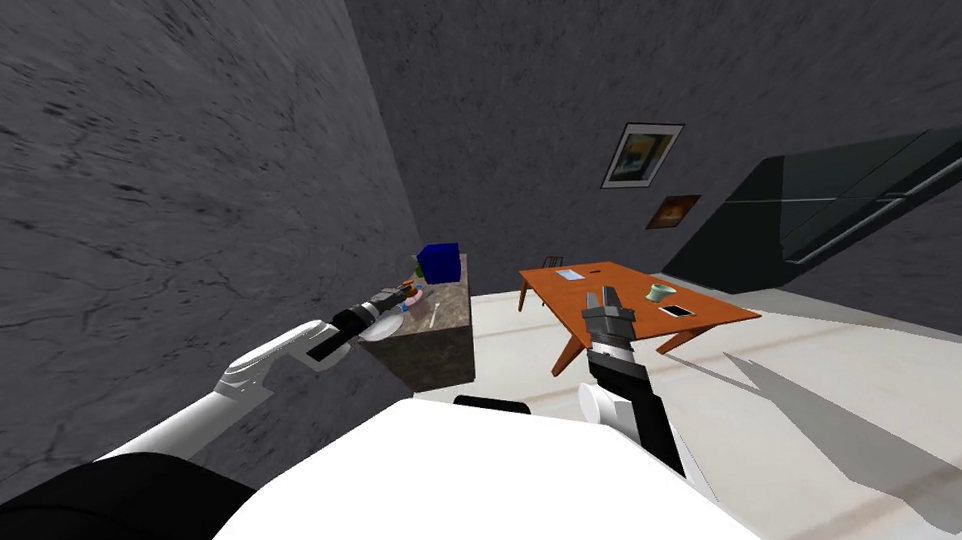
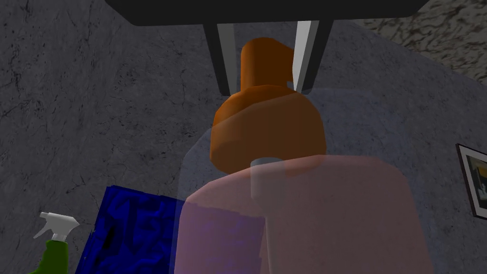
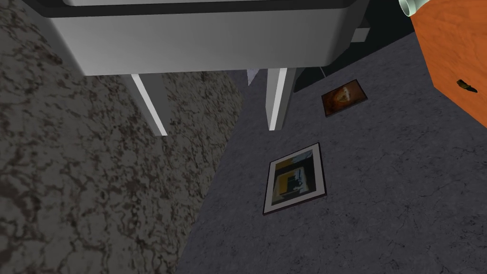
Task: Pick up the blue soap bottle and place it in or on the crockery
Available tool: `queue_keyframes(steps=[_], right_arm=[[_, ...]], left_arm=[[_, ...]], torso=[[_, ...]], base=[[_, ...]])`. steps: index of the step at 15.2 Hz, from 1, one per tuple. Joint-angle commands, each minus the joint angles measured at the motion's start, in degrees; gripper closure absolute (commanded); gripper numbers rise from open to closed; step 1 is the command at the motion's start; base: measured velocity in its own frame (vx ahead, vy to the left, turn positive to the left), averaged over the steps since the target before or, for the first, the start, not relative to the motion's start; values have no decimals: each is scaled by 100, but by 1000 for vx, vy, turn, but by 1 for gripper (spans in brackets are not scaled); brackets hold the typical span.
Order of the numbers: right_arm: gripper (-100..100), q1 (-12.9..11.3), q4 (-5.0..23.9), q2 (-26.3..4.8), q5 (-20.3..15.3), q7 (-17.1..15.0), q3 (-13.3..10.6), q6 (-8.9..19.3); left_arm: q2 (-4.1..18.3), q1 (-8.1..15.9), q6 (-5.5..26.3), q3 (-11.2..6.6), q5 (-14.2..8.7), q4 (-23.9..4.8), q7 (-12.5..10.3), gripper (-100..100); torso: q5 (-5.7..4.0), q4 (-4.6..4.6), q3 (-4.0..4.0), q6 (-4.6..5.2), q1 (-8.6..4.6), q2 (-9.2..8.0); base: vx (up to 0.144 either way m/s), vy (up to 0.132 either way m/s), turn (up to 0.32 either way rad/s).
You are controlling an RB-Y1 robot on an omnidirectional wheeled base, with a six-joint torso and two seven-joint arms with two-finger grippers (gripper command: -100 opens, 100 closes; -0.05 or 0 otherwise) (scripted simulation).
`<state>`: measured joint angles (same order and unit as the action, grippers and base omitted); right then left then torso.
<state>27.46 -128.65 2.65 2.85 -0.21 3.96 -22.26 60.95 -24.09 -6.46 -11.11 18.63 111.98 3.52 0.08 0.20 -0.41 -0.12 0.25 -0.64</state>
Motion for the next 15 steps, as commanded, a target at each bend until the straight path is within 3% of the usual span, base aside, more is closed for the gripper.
queue_keyframes(steps=[1,7,15], right_arm=[[0,0,0,0,0,0,0,0],[0,0,0,0,0,0,0,0],[0,2,0,0,0,0,0,0]], left_arm=[[225,-47,71,-70,-120,124,-206,100],[848,-237,349,-272,-416,403,-724,100],[1481,-787,869,-604,-550,495,-934,100]], torso=[[0,0,0,0,0,0],[-3,0,3,-3,2,7],[-8,-11,35,-5,0,62]], base=[[-61,46,78],[-62,59,114],[25,60,78]])
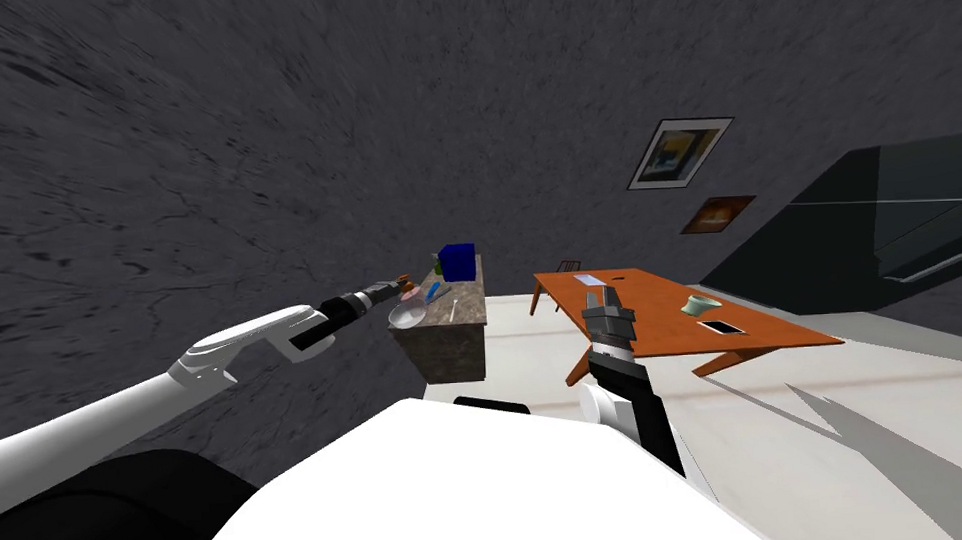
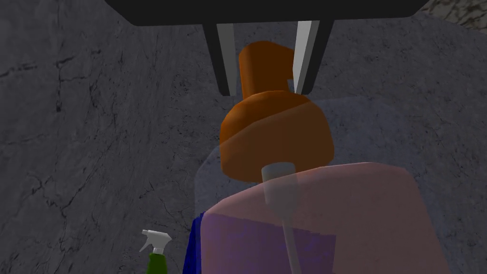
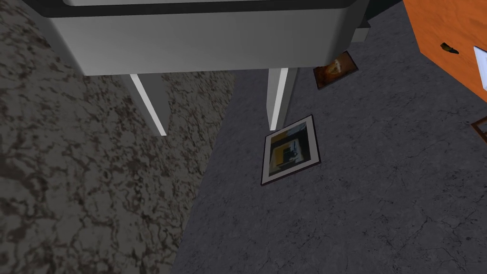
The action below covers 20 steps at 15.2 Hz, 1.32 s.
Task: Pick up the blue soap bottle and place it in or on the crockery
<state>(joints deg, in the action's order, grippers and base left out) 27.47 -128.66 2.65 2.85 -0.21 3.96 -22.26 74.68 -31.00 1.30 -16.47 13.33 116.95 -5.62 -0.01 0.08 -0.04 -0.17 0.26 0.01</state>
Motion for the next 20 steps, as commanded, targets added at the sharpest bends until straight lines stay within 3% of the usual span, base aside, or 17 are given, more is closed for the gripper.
queue_keyframes(steps=[1,8,9,10,14,15,20], right_arm=[[0,0,0,0,0,0,0,0],[0,1,0,0,0,0,0,0],[0,0,0,0,0,0,0,0],[0,0,0,0,0,0,0,0],[0,-1,0,1,0,0,-1,0],[0,-1,0,1,0,0,-1,0],[0,-1,0,0,0,0,0,0]], left_arm=[[182,-179,163,-112,-26,5,-24,100],[658,-786,634,-410,-23,64,38,100],[571,-702,530,-372,-32,57,11,100],[586,-725,563,-386,-33,61,15,-100],[585,-723,566,-385,-33,59,15,-100],[821,-780,650,-509,-148,142,-99,-100],[1410,-921,858,-819,-435,350,-386,-100]], torso=[[0,0,0,0,0,0],[-16,1,5,0,-25,12],[-19,2,4,1,-25,11],[-20,3,0,5,-32,3],[-26,9,-14,6,-53,-20],[-26,10,-15,6,-55,-22],[-25,9,-12,5,-42,-17]], base=[[60,67,78],[80,49,59],[45,33,30],[17,13,3],[3,3,0],[7,15,78],[21,32,111]])
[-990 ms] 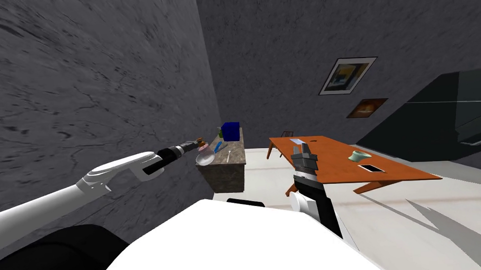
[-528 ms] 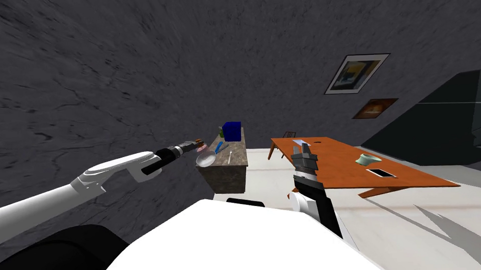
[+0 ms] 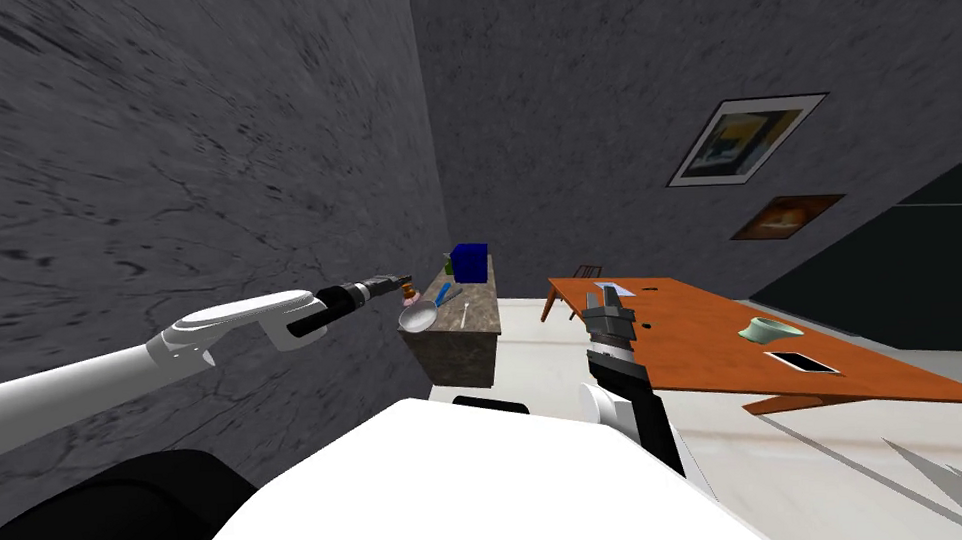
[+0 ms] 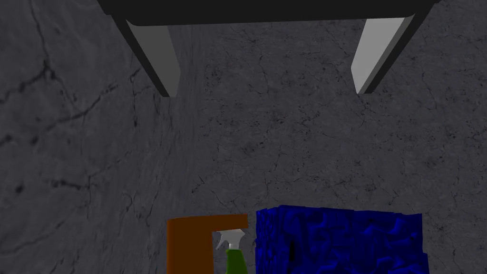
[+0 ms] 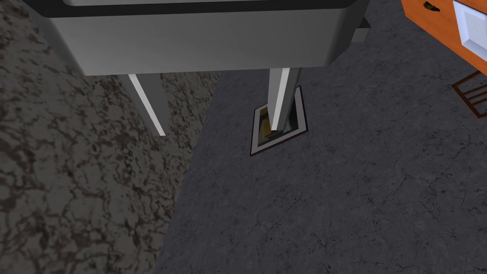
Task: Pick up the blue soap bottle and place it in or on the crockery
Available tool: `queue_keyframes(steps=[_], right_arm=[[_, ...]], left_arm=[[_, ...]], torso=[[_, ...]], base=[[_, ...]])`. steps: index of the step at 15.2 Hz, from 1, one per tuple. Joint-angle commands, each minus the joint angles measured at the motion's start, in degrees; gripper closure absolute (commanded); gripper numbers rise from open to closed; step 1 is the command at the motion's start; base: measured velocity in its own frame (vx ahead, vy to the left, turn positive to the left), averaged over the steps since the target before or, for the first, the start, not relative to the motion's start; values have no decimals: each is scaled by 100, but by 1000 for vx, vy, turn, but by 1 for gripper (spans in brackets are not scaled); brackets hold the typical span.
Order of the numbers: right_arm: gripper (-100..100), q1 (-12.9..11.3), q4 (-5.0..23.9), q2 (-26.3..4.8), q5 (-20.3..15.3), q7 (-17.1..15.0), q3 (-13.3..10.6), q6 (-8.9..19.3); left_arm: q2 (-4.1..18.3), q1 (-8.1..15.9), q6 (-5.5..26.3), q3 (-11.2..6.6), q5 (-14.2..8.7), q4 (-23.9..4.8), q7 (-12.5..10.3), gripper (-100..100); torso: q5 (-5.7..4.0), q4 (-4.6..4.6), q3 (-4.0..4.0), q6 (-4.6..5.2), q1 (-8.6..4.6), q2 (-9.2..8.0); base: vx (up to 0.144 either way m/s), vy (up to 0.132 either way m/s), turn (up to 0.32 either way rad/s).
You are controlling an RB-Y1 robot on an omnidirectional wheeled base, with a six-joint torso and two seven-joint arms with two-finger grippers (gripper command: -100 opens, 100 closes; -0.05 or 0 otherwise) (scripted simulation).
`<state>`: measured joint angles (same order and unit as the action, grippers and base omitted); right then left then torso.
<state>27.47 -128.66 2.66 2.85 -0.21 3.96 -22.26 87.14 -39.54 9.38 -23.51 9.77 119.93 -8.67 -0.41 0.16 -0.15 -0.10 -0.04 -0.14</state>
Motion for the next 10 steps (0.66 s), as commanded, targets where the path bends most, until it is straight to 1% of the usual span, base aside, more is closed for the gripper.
queue_keyframes(steps=[1,4,5,6,10], right_arm=[[0,0,0,0,0,0,0,0],[0,0,0,-1,0,0,0,0],[0,0,0,0,0,0,0,0],[0,0,0,0,0,0,0,0],[0,-1,0,0,0,0,0,0]], left_arm=[[163,-67,50,-114,-80,52,-81,-100],[517,-151,175,-300,-252,177,-253,-100],[380,-220,126,-331,-217,162,-175,-100],[406,-239,138,-364,-235,174,-194,-100],[405,-237,139,-362,-234,173,-196,-100]], torso=[[0,0,0,0,0,0],[1,0,0,1,21,0],[-10,0,0,0,35,0],[-7,-1,0,1,38,-1],[-6,0,-3,1,39,-6]], base=[[21,15,62],[15,26,75],[13,10,36],[0,0,0],[0,0,0]])
